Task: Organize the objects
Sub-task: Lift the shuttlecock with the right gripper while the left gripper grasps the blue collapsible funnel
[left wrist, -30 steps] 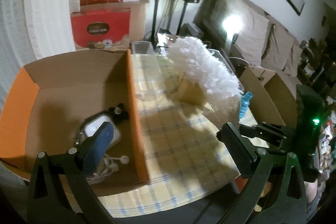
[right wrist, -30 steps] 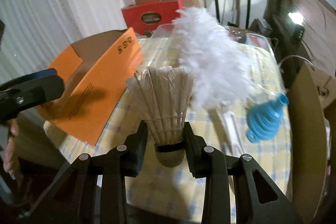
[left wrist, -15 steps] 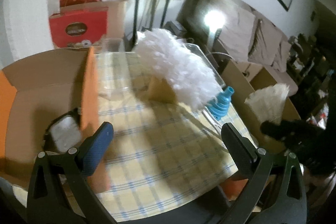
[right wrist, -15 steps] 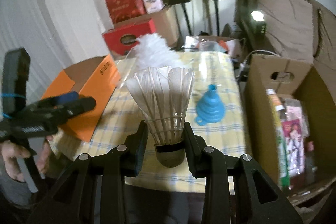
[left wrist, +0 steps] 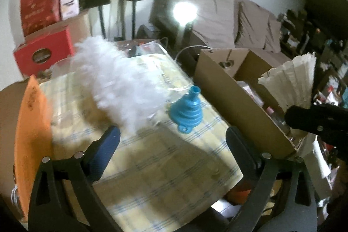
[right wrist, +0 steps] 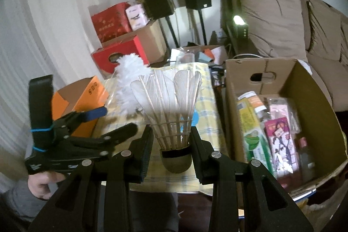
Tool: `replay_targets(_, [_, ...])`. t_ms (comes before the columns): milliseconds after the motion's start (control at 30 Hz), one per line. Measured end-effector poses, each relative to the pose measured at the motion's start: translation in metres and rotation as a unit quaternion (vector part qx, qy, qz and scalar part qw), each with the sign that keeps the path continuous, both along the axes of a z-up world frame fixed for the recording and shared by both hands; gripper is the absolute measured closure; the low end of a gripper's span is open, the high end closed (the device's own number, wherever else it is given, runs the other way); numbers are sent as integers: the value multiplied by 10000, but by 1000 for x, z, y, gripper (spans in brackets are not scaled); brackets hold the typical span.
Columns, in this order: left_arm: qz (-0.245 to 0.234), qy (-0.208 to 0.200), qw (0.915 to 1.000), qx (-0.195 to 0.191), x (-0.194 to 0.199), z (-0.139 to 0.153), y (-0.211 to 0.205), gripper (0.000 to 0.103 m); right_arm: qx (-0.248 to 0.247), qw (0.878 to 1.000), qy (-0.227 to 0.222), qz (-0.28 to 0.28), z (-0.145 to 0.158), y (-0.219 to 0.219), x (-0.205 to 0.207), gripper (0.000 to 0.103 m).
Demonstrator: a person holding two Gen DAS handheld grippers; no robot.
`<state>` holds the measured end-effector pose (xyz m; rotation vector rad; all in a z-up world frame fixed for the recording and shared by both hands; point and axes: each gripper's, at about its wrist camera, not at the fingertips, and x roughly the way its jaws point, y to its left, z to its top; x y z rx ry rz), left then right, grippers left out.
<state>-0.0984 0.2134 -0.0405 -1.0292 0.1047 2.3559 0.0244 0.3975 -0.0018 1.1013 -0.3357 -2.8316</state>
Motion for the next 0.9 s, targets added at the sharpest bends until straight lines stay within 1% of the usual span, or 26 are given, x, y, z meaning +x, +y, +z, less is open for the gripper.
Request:
replay_targets(100, [-115, 19, 9999, -27, -3, -3, 16, 11, -32, 9999, 26, -98, 1, 10, 4, 70])
replay_targets(133, [-157, 19, 9999, -11, -4, -4, 22, 16, -42, 9999, 33, -130, 1, 12, 6, 70])
replay_targets(200, [-195, 12, 9998, -16, -7, -6, 31, 24, -59, 9998, 47, -175, 2, 16, 8, 70])
replay_targets(267, [-218, 2, 9998, -6, -11, -9, 39, 24, -73, 9997, 60, -229, 3, 21, 11, 70])
replay_targets(367, [-178, -29, 9998, -5, -21, -12, 51, 32, -63, 9996, 52, -261, 3, 25, 12, 70])
replay_targets(467, [-67, -7, 9999, -97, -33, -16, 62, 35, -73, 9995, 34, -306, 2, 28, 12, 70])
replay_targets(500, [-32, -22, 9999, -131, -36, -18, 64, 39, -82, 9995, 30, -317, 2, 28, 12, 70])
replay_targets(533, [13, -65, 9998, -183, -40, -22, 67, 45, -92, 9994, 20, -328, 2, 30, 12, 70])
replay_targets(600, [39, -148, 9996, -219, -46, -28, 72, 53, -92, 9994, -1, -345, 0, 31, 12, 70])
replay_targets(767, [107, -290, 9994, -140, -54, -39, 77, 54, -65, 9994, -77, -345, -4, 32, 10, 70])
replay_targets(800, [112, -292, 9994, -120, -55, -41, 77, 58, -57, 9994, -101, -339, -5, 32, 9, 70])
replay_targets(833, [113, -297, 9994, -123, -56, -42, 78, 68, -55, 9993, -116, -338, -6, 32, 9, 70])
replay_targets(900, [151, -284, 9994, -161, -58, -44, 78, 80, -50, 9994, -136, -325, -8, 31, 8, 70])
